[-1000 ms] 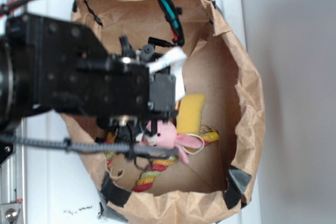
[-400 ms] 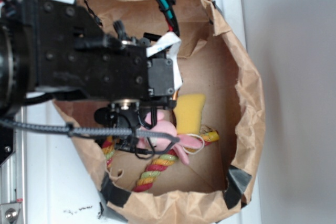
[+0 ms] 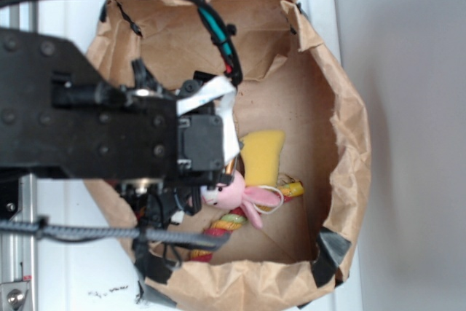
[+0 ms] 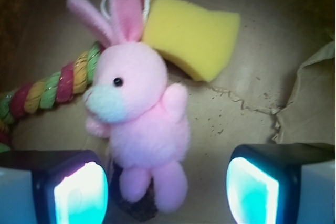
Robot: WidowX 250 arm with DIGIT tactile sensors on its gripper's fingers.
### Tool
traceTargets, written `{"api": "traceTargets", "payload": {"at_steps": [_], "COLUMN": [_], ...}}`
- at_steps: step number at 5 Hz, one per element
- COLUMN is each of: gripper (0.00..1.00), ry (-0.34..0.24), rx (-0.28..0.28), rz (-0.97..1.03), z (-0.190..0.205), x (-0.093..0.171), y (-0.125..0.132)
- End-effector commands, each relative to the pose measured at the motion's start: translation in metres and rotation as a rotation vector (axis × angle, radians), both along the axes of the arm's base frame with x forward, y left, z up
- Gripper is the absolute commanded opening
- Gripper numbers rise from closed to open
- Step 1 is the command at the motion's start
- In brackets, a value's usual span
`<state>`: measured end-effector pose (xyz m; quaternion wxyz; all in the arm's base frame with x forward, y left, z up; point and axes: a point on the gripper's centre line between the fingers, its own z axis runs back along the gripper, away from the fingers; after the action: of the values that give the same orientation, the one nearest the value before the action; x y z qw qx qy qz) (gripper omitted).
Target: Grab the rock.
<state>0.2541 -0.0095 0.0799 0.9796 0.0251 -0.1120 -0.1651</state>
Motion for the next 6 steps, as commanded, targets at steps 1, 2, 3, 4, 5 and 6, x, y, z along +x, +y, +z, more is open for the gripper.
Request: {"api": "traceTargets", "payload": {"at_steps": [1,2,3,4,5,6], "gripper": [1.0,1.0,1.0,1.0,1.0,1.0], "ry": [-0.046,-0.056,0.01,0.098,0.194,0.241], "rx": [-0.047,-0.045,-0.024,-0.037,-0.033,-0.026], "rz": [-0.078,-0.08,0.032,0.18,0.377,0.456], "z": [0.022,0.025,0.011,0.002,0.002,0.005], "x": [-0.007,-0.005,0.004,0.004,0.0,-0.001], "y": [-0.026,-0.028,-0.005,0.014,0.03,0.031]}}
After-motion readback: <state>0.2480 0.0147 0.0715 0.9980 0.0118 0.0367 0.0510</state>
